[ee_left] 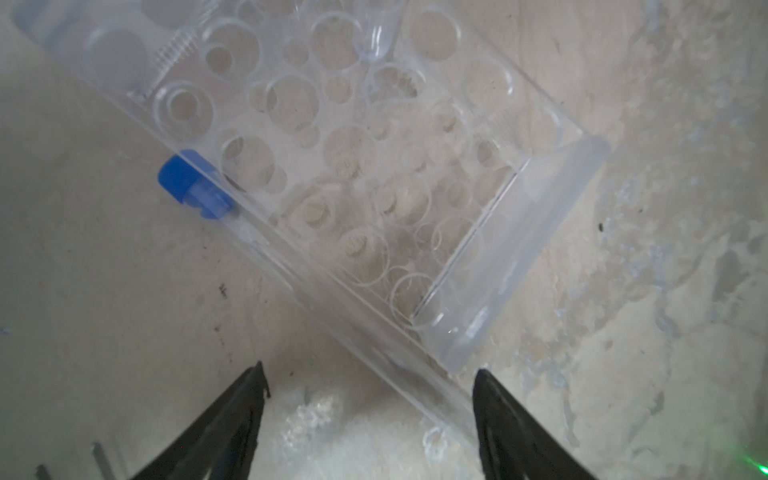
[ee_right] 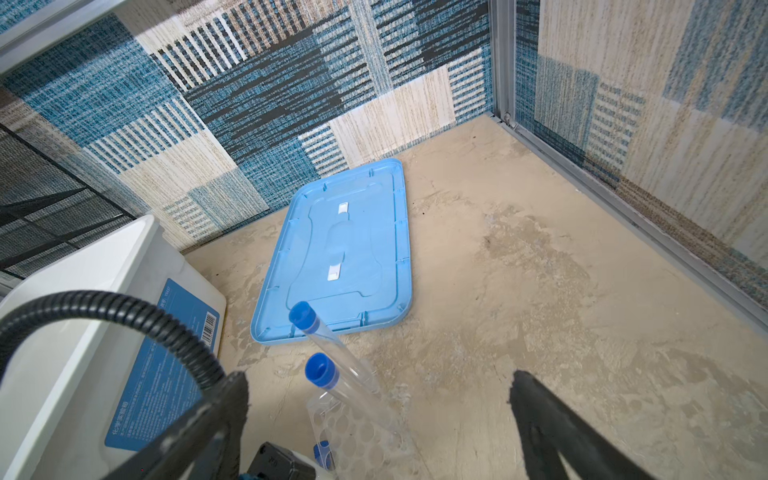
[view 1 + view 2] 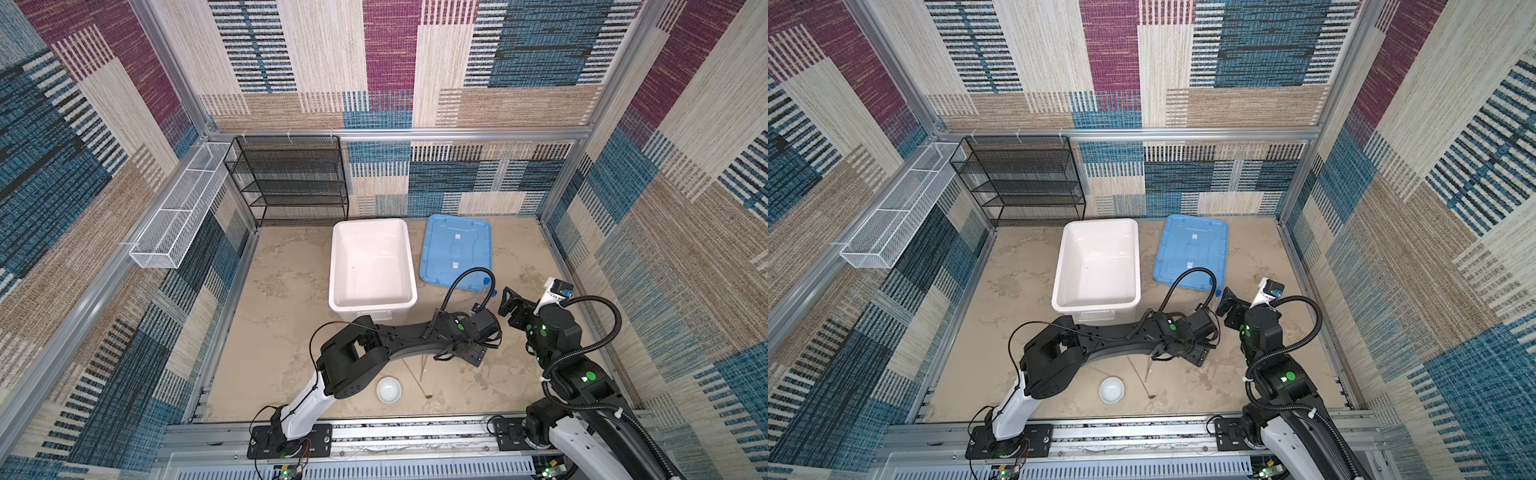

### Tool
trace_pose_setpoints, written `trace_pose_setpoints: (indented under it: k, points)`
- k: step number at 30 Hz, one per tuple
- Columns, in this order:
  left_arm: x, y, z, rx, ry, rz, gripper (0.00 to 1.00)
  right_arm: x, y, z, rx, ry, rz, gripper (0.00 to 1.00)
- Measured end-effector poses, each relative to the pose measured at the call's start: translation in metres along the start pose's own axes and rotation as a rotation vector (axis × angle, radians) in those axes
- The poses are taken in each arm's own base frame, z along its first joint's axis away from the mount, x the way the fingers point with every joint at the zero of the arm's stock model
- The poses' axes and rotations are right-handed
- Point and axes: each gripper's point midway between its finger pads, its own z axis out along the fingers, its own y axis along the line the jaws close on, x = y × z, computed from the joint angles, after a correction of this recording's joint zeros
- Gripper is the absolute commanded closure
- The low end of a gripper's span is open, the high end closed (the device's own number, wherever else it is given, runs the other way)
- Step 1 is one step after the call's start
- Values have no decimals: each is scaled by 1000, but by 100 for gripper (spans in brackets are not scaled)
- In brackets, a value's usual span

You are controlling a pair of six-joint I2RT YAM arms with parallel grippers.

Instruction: Organize the chemistry lab equipment

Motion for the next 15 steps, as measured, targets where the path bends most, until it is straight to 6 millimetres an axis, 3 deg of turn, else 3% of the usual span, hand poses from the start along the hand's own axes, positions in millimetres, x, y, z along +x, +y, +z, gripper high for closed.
trace_pose_setpoints:
  k: [4, 15]
  points:
    - [4, 6, 6, -43, 21, 16, 30, 1, -1, 0, 0, 0, 0, 1]
    - [18, 24, 0, -104, 57, 27, 65, 2, -1, 0, -4, 0, -7, 1]
